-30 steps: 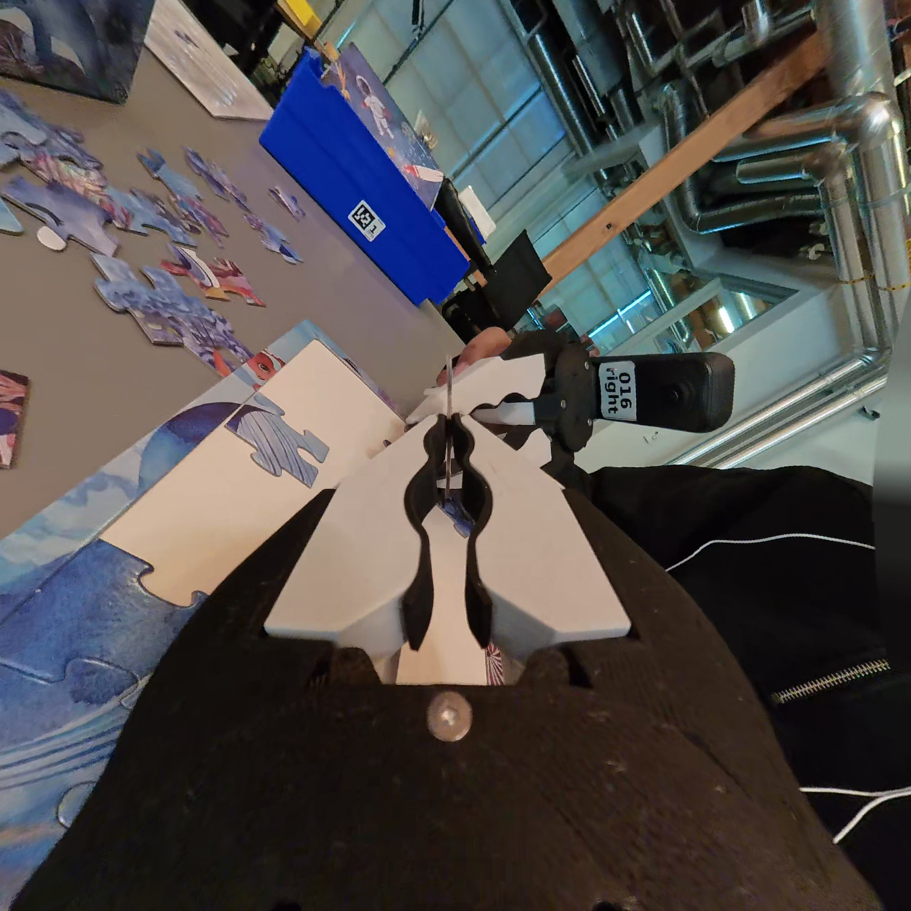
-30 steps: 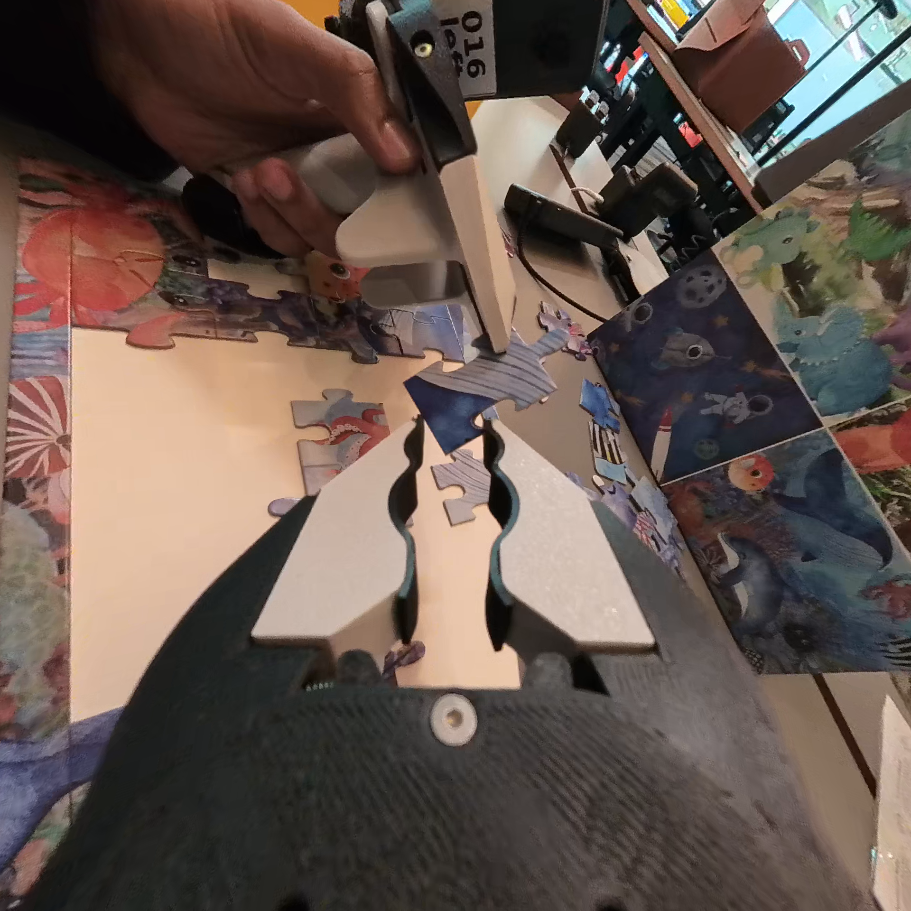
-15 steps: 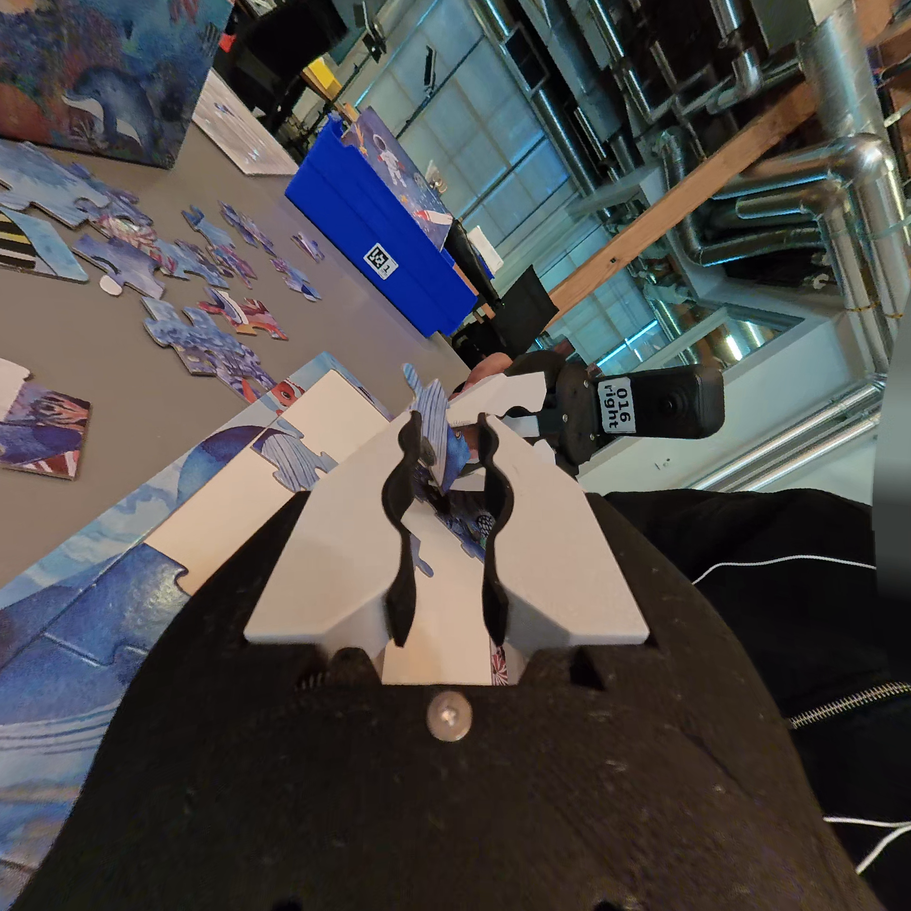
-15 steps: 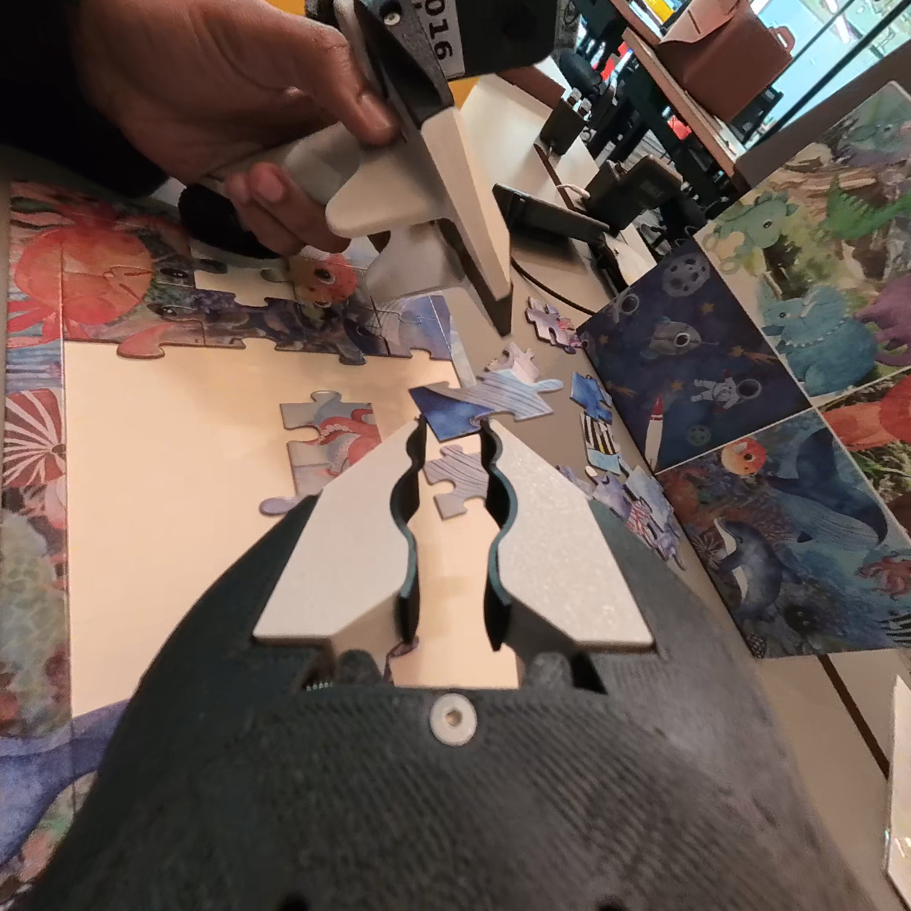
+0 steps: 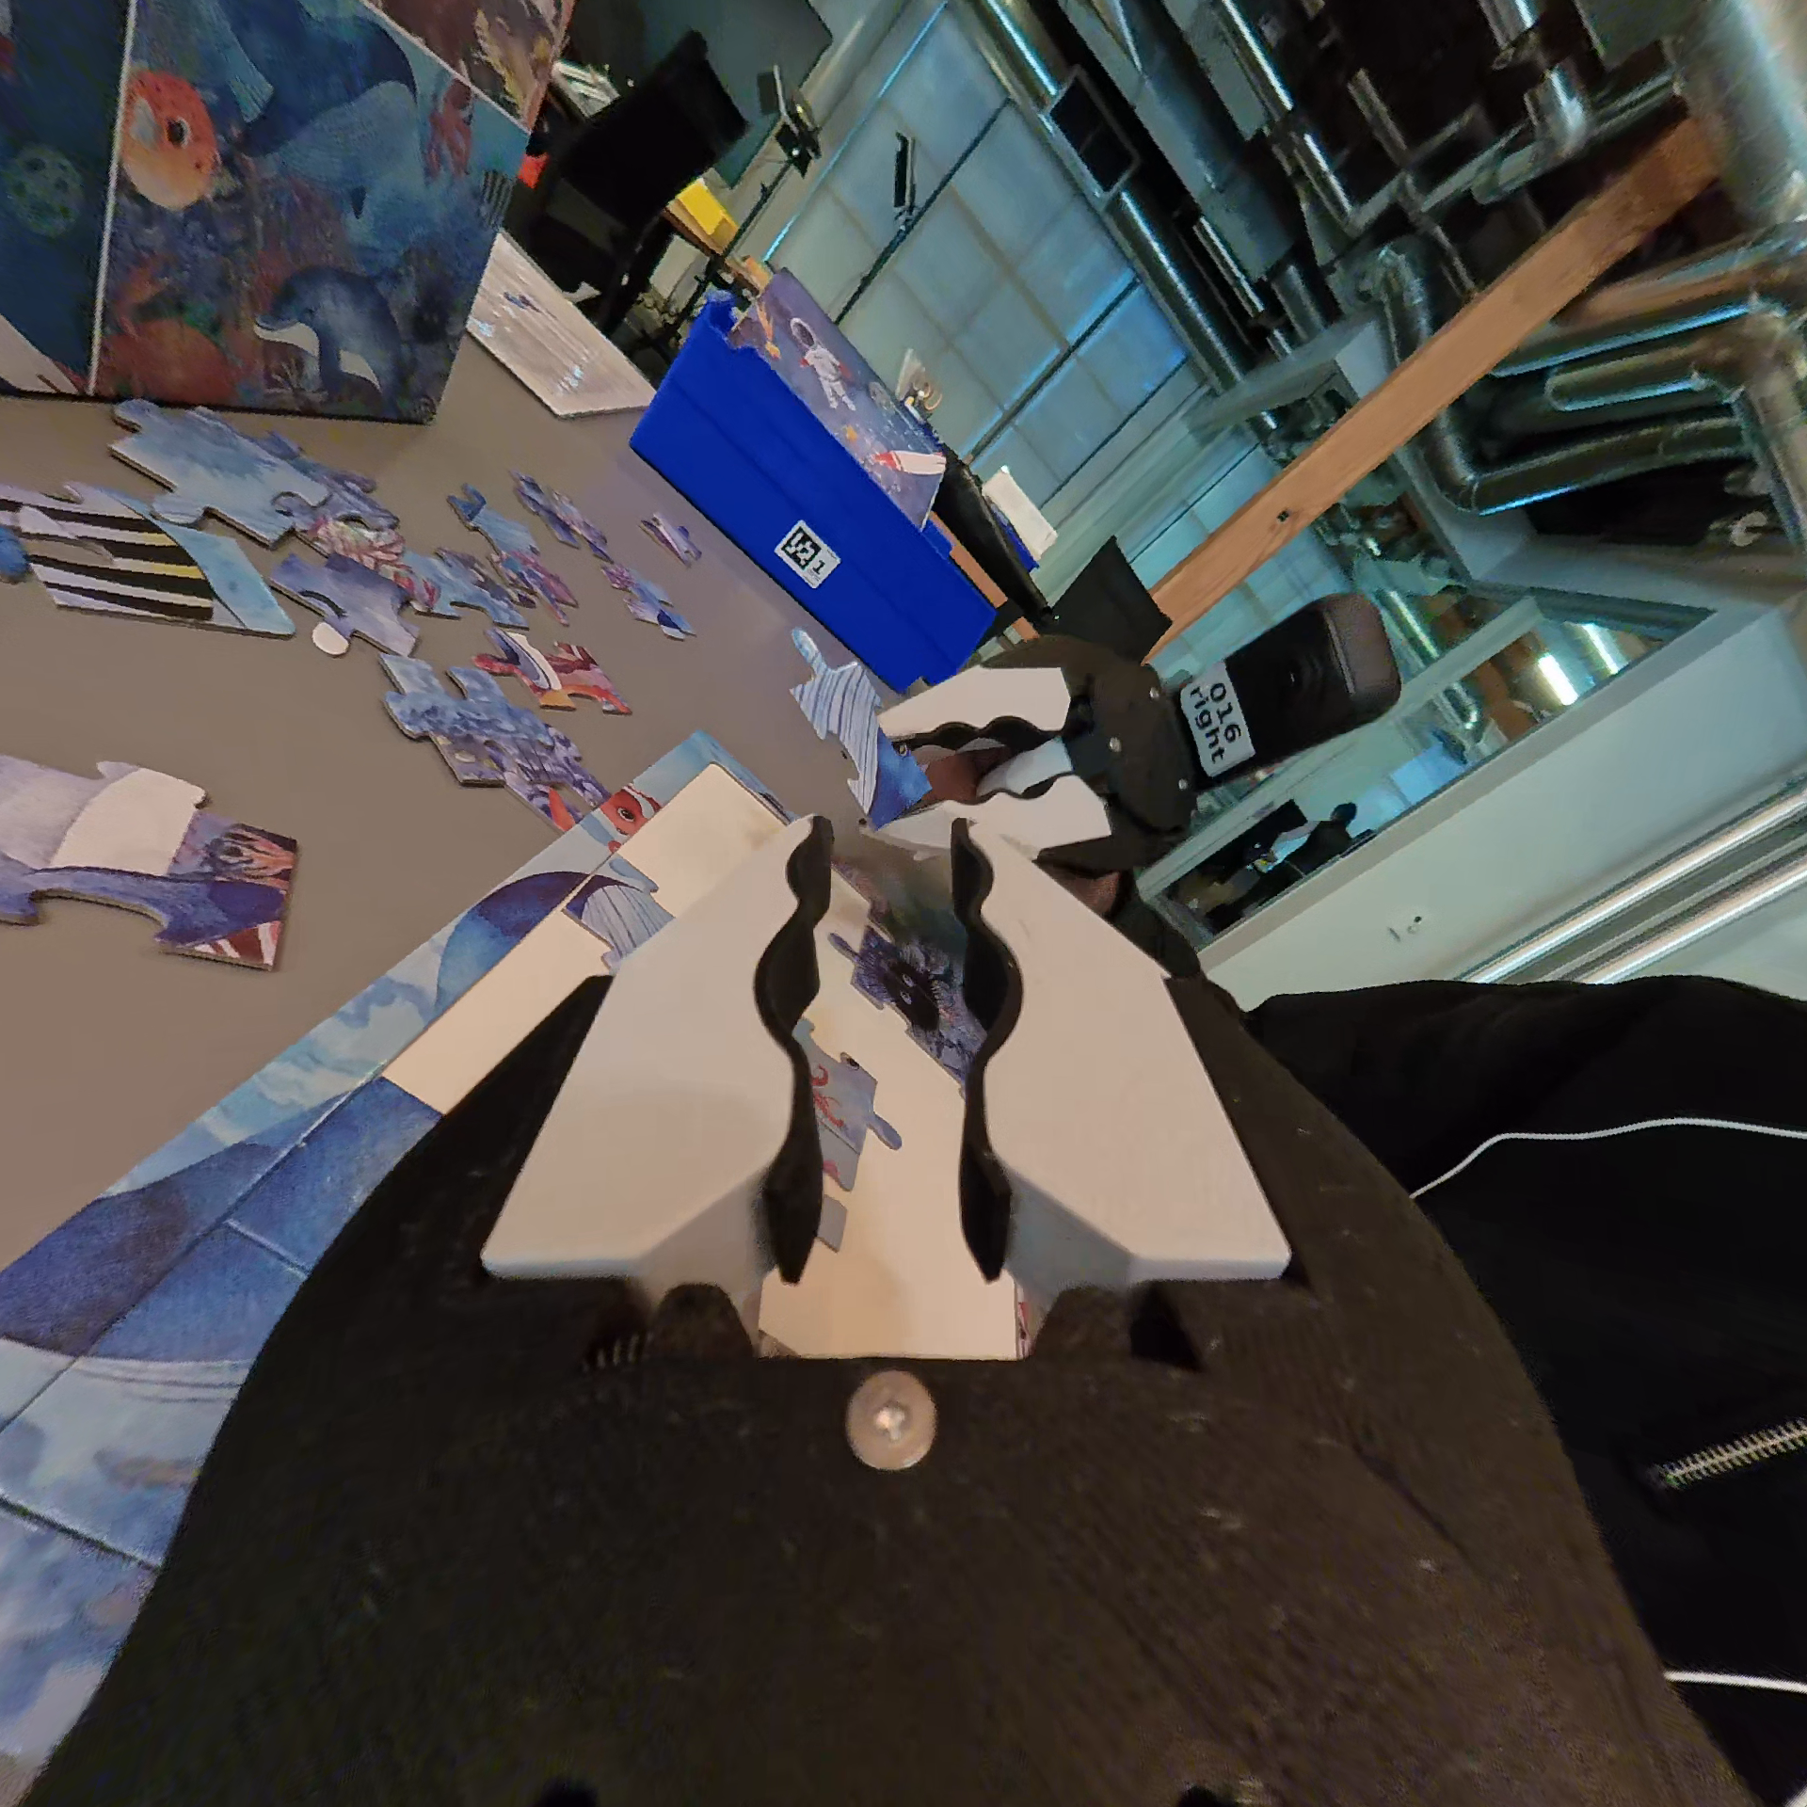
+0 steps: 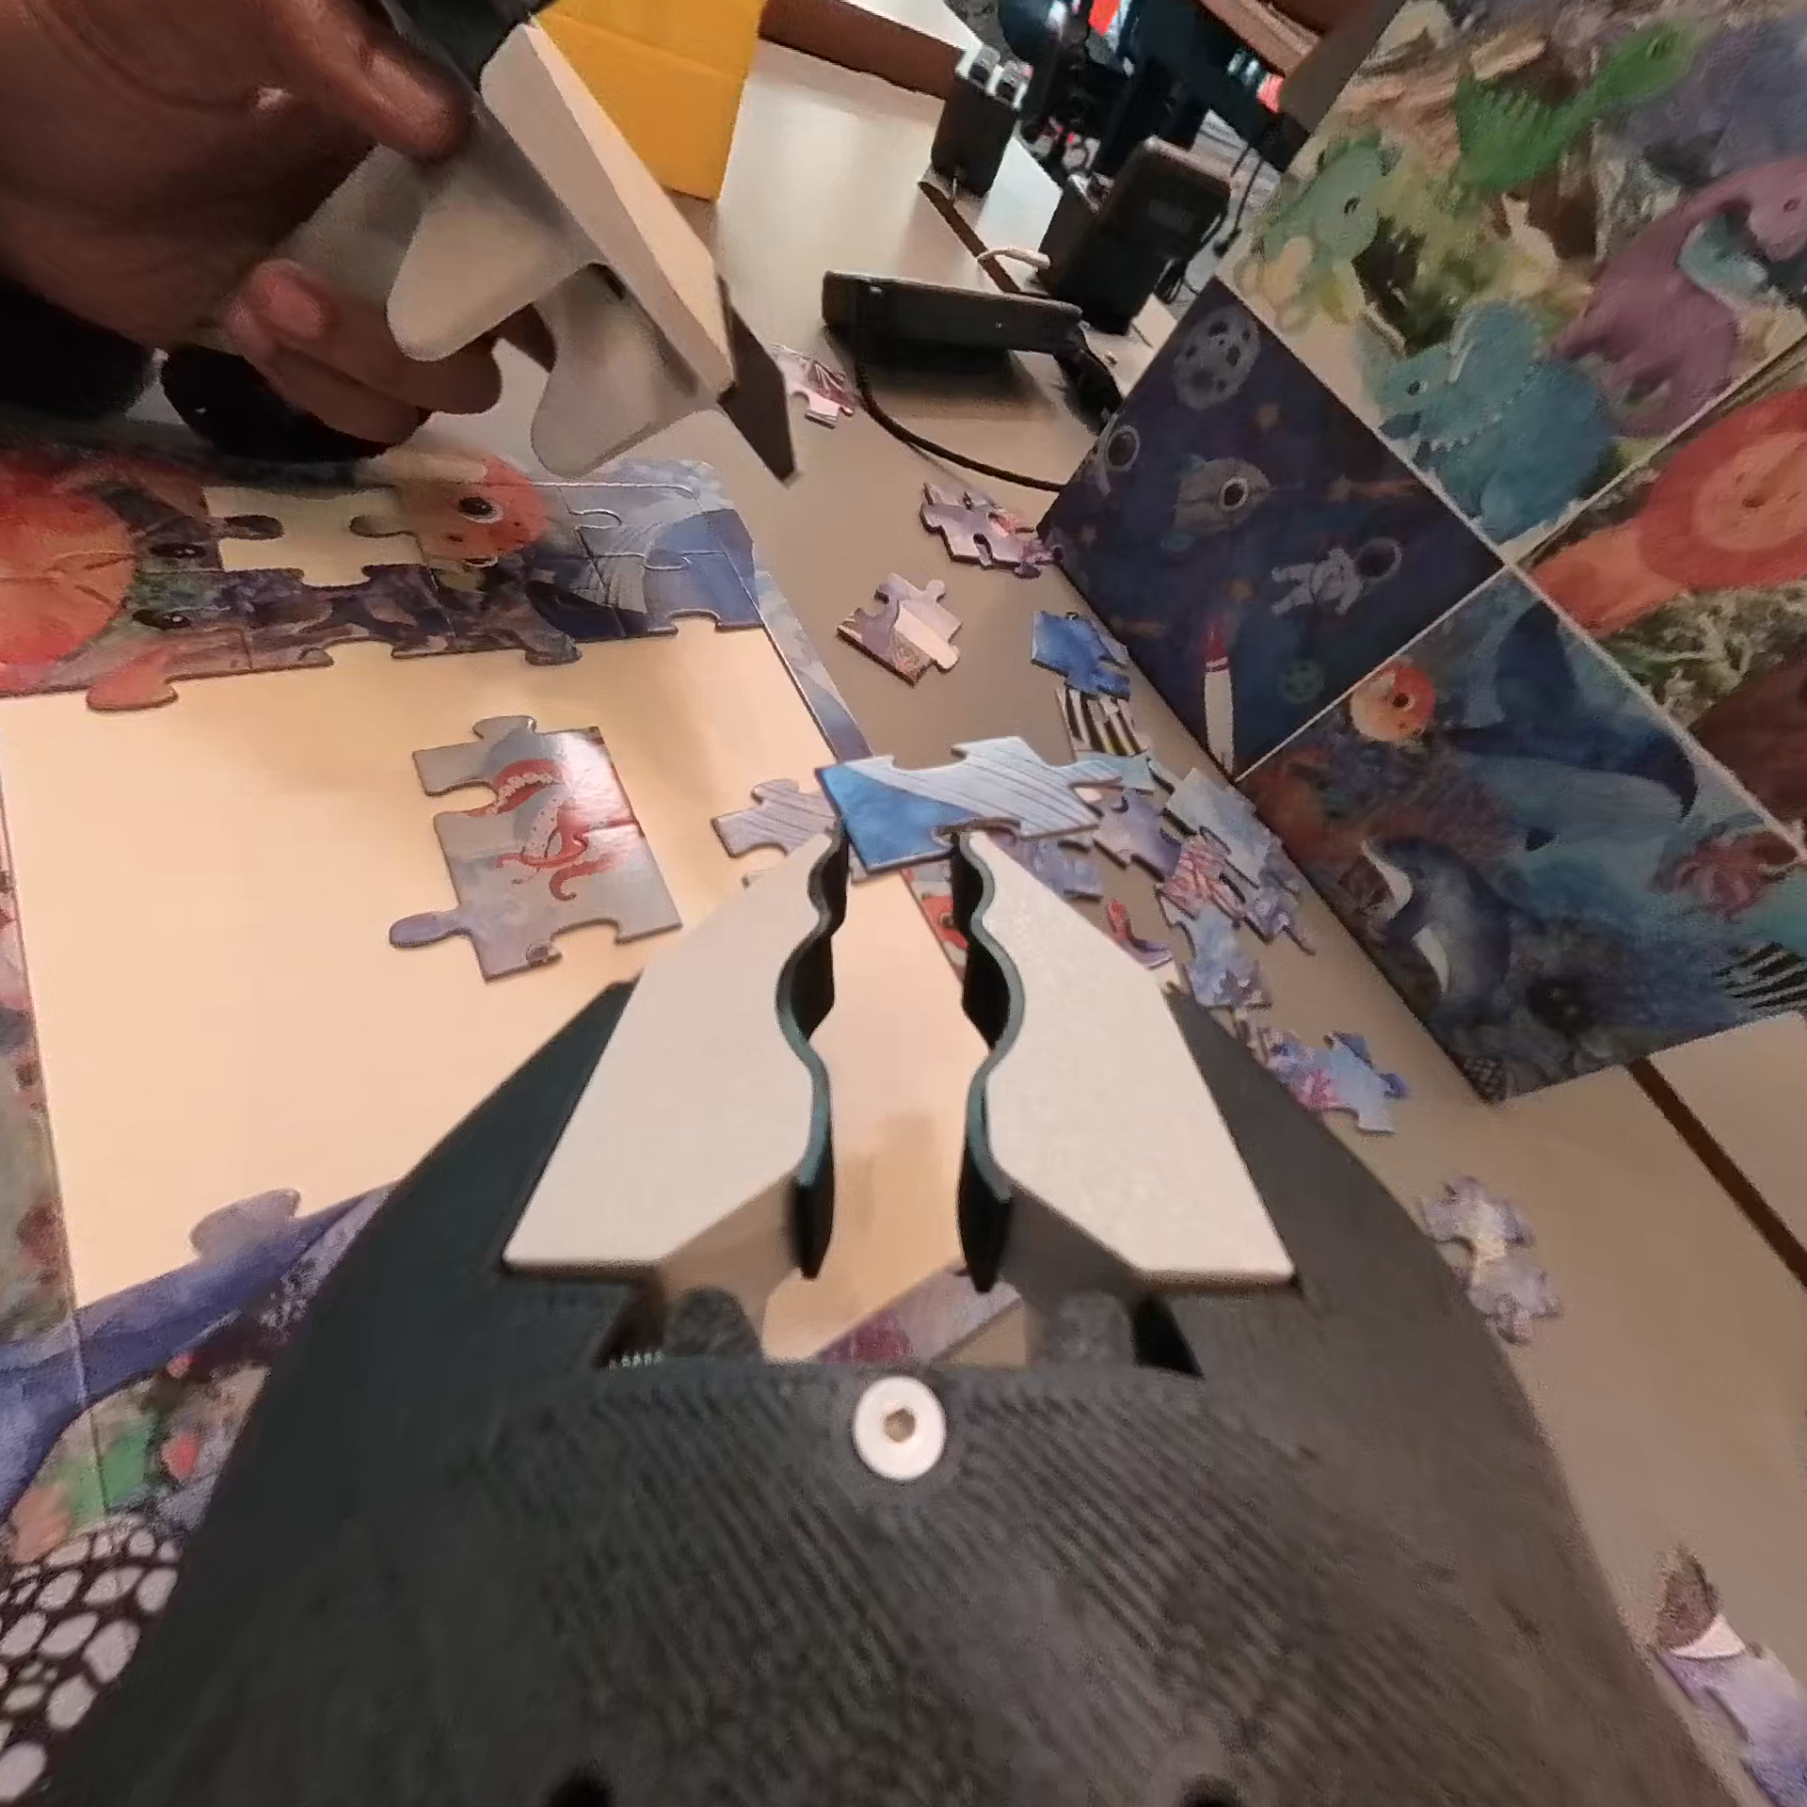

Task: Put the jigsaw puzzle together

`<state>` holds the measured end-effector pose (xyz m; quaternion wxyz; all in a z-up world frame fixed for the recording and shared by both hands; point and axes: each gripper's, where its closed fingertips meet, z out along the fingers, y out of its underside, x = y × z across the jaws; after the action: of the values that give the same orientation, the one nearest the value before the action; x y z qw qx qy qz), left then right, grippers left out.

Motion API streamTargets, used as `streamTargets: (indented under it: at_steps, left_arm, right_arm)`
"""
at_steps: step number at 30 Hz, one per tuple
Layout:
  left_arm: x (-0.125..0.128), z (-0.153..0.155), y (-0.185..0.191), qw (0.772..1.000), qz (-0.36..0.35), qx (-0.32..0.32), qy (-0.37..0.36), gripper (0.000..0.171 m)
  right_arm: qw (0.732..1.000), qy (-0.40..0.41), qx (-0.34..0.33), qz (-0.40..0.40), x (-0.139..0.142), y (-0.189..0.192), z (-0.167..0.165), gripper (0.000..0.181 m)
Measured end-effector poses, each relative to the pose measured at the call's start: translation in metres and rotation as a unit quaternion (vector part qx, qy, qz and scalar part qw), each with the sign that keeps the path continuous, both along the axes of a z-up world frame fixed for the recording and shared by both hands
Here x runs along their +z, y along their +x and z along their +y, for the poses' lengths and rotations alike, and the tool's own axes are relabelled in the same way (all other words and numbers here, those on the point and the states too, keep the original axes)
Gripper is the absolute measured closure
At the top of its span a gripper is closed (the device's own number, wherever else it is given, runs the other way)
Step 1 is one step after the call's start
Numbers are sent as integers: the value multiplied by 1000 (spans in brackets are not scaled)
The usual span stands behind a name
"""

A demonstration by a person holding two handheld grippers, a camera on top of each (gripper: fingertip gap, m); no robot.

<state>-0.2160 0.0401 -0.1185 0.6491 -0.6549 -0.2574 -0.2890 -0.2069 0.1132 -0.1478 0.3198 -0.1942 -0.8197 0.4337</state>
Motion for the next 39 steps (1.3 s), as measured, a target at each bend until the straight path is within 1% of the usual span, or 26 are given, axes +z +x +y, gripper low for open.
streamTargets:
  at_steps: [4, 8, 11, 13, 14, 15, 17, 18, 20, 22, 26, 27, 29, 30, 32, 35, 36, 39]
  left_arm:
    - [-6, 3, 2, 999, 31, 4, -32, 150]
    - [-18, 6, 4, 993, 79, 9, -89, 150]
    - [-33, 9, 10, 980, 130, -1, -150, 150]
    - [-44, 13, 19, 967, 168, -22, -190, 146]
    - [-50, 15, 24, 959, 186, -36, -211, 141]
    - [-55, 16, 30, 951, 201, -50, -229, 134]
    - [-61, 21, 43, 939, 223, -76, -250, 100]
    - [-63, 21, 51, 932, 234, -94, -260, 96]
    - [-69, 21, 55, 915, 266, -100, -286, 92]
    - [-75, 20, 58, 907, 279, -110, -297, 92]
    - [-90, 17, 70, 898, 262, -154, -318, 94]
    - [-90, 17, 71, 896, 266, -158, -319, 95]
    - [-91, 16, 77, 892, 271, -174, -317, 103]
    - [-91, 15, 78, 891, 273, -179, -317, 111]
    - [-91, 14, 83, 890, 271, -193, -313, 116]
    - [-89, 11, 96, 890, 258, -231, -298, 128]
    - [-89, 11, 99, 889, 255, -239, -295, 128]
    - [-86, 13, 95, 889, 272, -224, -292, 128]
  right_arm:
    - [998, -12, 37, -57, -12, 11, -6, 162]
    - [992, -3, 71, -101, -26, 23, -19, 162]
    - [990, 16, 72, -117, -35, 25, -20, 162]
    - [990, 18, 68, -121, -37, 24, -18, 162]
    - [990, 16, 64, -122, -36, 23, -16, 162]
    - [991, 12, 61, -122, -35, 22, -15, 162]
    - [991, 1, 59, -122, -31, 21, -13, 162]
    - [991, -5, 58, -121, -29, 21, -12, 162]
    - [991, -15, 59, -119, -26, 20, -12, 162]
    - [991, -17, 59, -118, -25, 20, -13, 162]
    - [991, -10, 61, -116, -26, 21, -14, 162]
    - [991, -9, 62, -116, -27, 22, -14, 162]
    - [991, -7, 64, -117, -27, 22, -14, 162]
    - [991, -7, 65, -118, -28, 23, -15, 162]
    - [990, -6, 68, -122, -29, 24, -16, 162]
    - [987, -5, 84, -140, -33, 30, -20, 162]
    - [985, -4, 89, -148, -36, 32, -23, 162]
    - [980, -3, 106, -170, -43, 39, -32, 162]
